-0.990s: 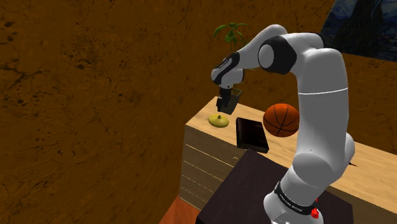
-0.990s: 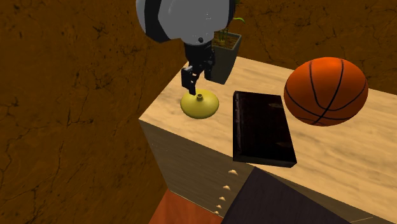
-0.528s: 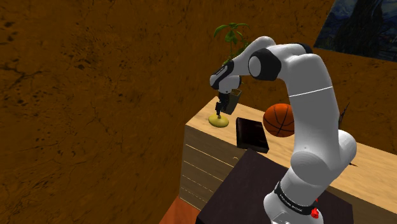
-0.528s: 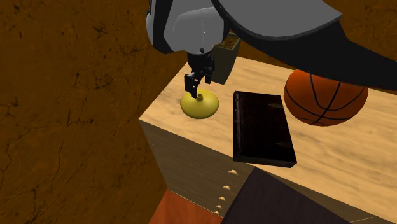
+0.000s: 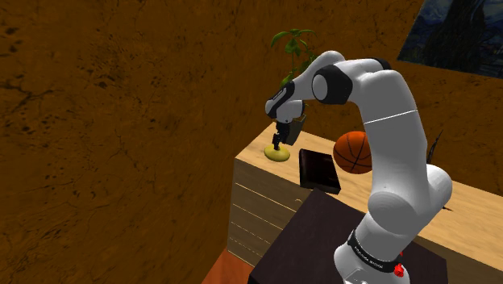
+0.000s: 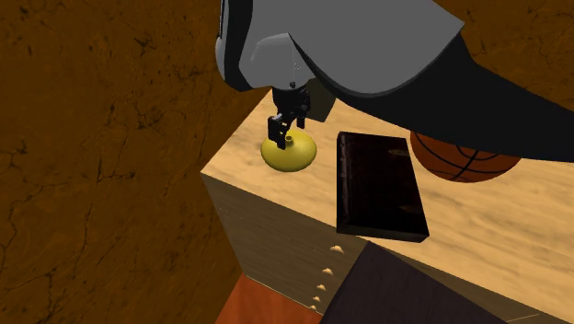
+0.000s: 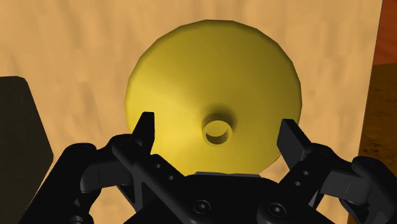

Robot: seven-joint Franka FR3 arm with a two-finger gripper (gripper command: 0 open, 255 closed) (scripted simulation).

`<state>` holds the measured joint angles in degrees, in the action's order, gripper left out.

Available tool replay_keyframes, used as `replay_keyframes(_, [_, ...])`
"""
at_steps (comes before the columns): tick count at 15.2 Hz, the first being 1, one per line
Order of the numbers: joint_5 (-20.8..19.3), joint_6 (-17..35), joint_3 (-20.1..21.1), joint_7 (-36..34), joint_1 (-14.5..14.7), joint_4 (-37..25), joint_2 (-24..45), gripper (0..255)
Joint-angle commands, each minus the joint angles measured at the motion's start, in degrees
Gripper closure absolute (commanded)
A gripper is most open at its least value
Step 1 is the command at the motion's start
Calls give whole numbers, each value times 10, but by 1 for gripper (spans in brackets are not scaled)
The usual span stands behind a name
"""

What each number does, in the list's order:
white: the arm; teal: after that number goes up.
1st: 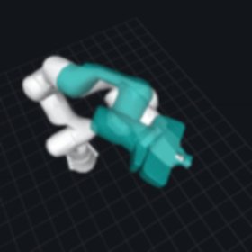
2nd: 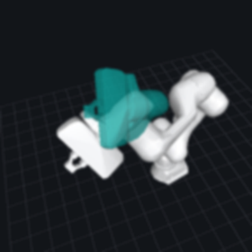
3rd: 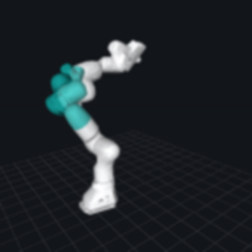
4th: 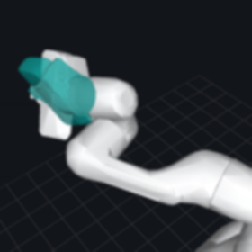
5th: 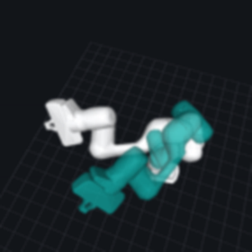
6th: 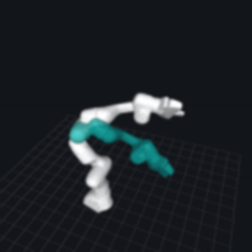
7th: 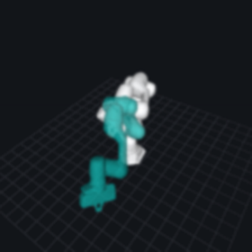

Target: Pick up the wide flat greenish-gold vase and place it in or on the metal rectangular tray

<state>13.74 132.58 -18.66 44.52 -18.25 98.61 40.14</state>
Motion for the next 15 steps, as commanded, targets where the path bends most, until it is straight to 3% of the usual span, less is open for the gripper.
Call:
replay_keyframes(1, [0, 0, 0, 0, 0, 0, 0, 0])
replay_keyframes(3, [0, 0, 0, 0, 0, 0, 0, 0])
replay_keyframes(4, [0, 0, 0, 0, 0, 0, 0, 255])
replay_keyframes(15, [-3, -9, -3, -2, 2, 1, -11, 255])
